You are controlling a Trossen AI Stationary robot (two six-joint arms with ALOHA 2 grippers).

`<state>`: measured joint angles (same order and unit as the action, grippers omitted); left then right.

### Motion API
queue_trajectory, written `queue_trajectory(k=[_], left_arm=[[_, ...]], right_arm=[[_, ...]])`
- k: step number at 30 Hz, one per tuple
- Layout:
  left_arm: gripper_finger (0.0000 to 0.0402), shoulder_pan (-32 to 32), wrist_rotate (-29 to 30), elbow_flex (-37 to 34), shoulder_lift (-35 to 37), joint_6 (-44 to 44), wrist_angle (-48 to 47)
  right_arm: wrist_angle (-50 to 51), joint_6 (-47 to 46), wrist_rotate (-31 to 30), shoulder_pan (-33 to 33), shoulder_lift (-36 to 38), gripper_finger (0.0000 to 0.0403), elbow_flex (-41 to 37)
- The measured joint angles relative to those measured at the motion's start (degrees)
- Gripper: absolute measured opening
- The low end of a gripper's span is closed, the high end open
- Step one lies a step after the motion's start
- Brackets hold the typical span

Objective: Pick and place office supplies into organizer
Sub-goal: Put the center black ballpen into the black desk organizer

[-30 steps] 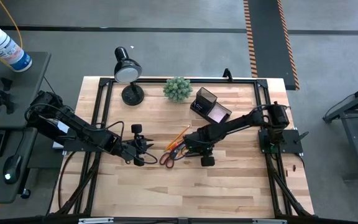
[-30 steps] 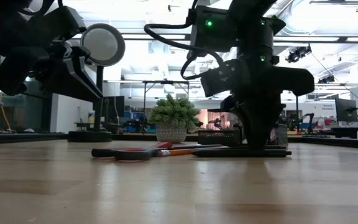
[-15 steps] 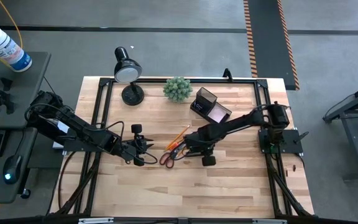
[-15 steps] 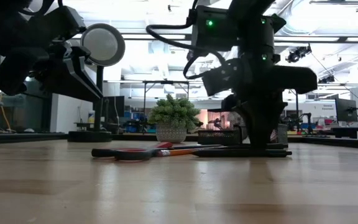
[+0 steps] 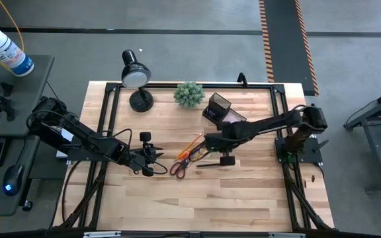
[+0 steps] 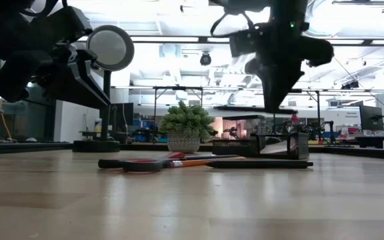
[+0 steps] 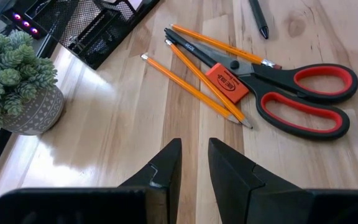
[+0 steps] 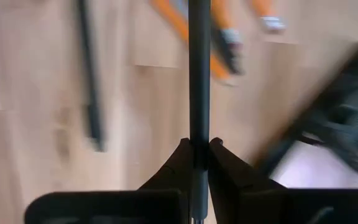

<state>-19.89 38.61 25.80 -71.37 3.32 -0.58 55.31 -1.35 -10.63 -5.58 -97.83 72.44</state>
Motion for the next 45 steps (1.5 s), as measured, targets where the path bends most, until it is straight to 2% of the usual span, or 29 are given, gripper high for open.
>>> queue_trajectory(k=[11, 20, 32, 45], left_arm=[[0.0067, 0.0, 0.0, 0.0, 0.0, 0.2, 0.1], [0.0067, 0.0, 0.0, 0.0, 0.0, 0.2, 0.1], [0.0067, 0.0, 0.4, 0.0, 0.0, 0.2, 0.0], [0.0067, 0.0, 0.6, 0.0, 0.0, 0.2, 0.0]], right_arm=[[2.5, 1.4, -17.3, 3.1, 4.3, 0.0023, 0.0], [3.0, 1.4, -26.8, 6.6, 4.3, 0.0023, 0.0], [11.9, 1.8, -39.4, 9.4, 4.3, 0.0021, 0.0], [11.8, 12.6, -54.8, 9.4, 4.3, 0.0021, 0.0]])
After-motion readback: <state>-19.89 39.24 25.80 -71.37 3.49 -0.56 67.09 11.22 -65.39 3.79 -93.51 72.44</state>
